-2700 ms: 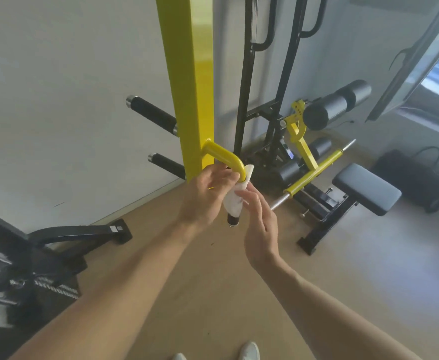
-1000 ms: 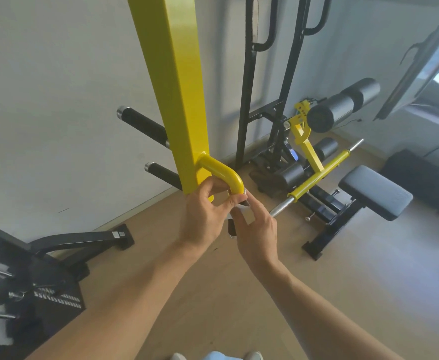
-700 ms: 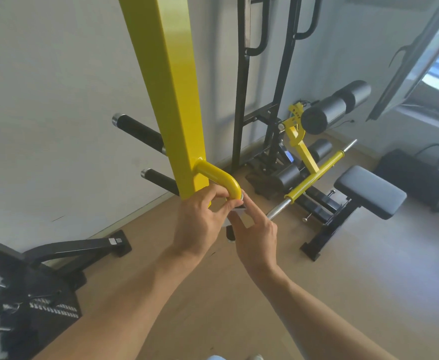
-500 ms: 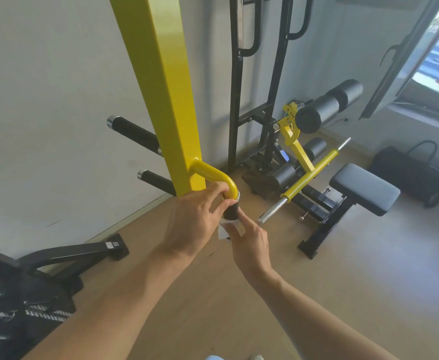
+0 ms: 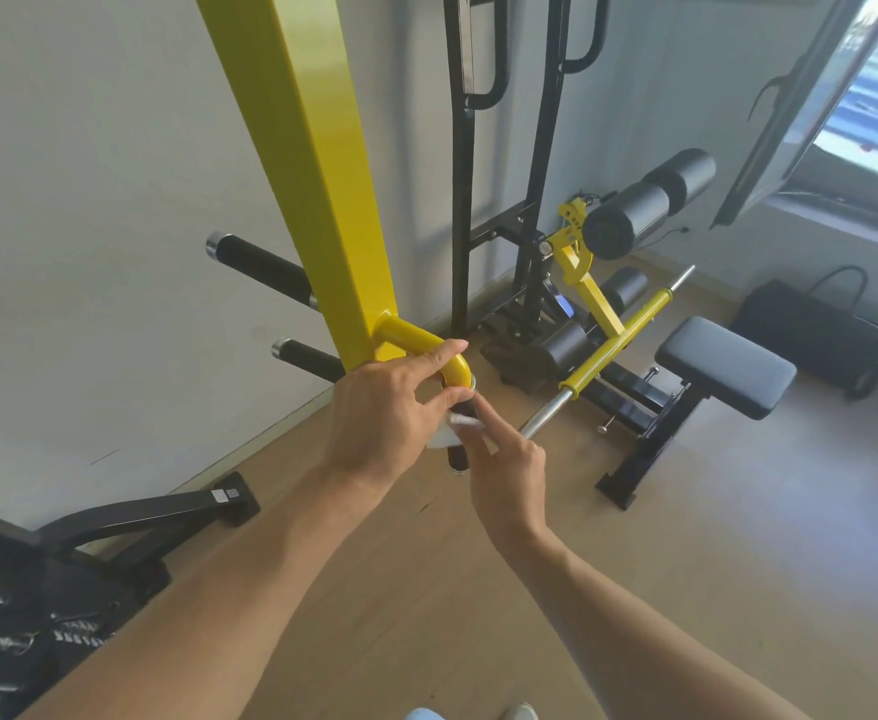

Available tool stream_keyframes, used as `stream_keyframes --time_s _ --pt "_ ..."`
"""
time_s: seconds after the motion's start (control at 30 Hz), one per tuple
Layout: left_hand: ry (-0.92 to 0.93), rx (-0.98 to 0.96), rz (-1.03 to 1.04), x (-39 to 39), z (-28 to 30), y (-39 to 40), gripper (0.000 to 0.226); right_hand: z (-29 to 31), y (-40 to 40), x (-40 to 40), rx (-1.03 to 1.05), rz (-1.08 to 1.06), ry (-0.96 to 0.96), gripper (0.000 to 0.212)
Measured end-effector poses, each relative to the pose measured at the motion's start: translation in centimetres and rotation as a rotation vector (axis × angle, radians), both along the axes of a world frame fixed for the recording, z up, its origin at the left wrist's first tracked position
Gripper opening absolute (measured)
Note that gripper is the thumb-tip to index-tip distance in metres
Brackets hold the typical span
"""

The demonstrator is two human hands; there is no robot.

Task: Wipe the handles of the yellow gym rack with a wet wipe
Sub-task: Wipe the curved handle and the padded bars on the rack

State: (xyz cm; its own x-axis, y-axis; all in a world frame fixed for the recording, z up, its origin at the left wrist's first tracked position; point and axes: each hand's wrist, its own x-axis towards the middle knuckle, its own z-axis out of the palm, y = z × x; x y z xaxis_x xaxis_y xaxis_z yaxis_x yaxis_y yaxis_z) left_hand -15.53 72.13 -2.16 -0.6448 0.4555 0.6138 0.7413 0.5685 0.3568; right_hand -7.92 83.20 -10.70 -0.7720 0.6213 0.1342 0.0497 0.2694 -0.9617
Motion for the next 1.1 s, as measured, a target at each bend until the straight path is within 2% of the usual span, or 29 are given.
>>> stream_keyframes --time_s 0.1,0.27,0.37,0.43,0.6,0.77,0.87,0.97,1.1 --pt "-0.008 0.011 -0.012 -0.1 -0.2 0.0 0.056 0.8 0.1 -0.2 0.012 -0.038 0.077 0.039" --pt "-0.001 0.015 -0.022 -0.2 -0.3 0.2 0.055 -1.0 0.4 0.1 0.135 0.043 -0.148 0.044" --pt "-0.043 0.018 -0.041 -0.3 -0.5 0.3 0.057 1.0 0.3 -0.4 0.072 -0.014 0.028 0.042" --pt "-0.076 0.024 -0.056 -0.2 -0.6 0.4 0.059 1.9 0.5 -0.9 0.066 -0.019 0.074 0.042" --pt "-0.080 0.036 -0.072 -0.1 -0.6 0.5 0.062 -0.5 1.0 -0.5 0.189 0.099 -0.174 0.038" --pt "0.067 -0.009 0.015 0.3 -1.3 -0.1 0.067 0.7 0.7 -0.4 0.123 0.035 0.007 0.040" --pt "0.218 -0.015 0.060 0.1 -1.4 -0.6 0.056 0.8 0.4 -0.4 0.156 0.026 0.029 0.043" --pt "0.262 -0.048 -0.058 -0.7 -1.5 -0.8 0.039 1.0 0.5 -0.6 0.139 0.020 0.020 0.040" --pt "0.219 -0.056 -0.164 -1.0 -1.1 -0.8 0.039 2.4 0.9 -0.9 0.094 -0.020 0.131 0.040"
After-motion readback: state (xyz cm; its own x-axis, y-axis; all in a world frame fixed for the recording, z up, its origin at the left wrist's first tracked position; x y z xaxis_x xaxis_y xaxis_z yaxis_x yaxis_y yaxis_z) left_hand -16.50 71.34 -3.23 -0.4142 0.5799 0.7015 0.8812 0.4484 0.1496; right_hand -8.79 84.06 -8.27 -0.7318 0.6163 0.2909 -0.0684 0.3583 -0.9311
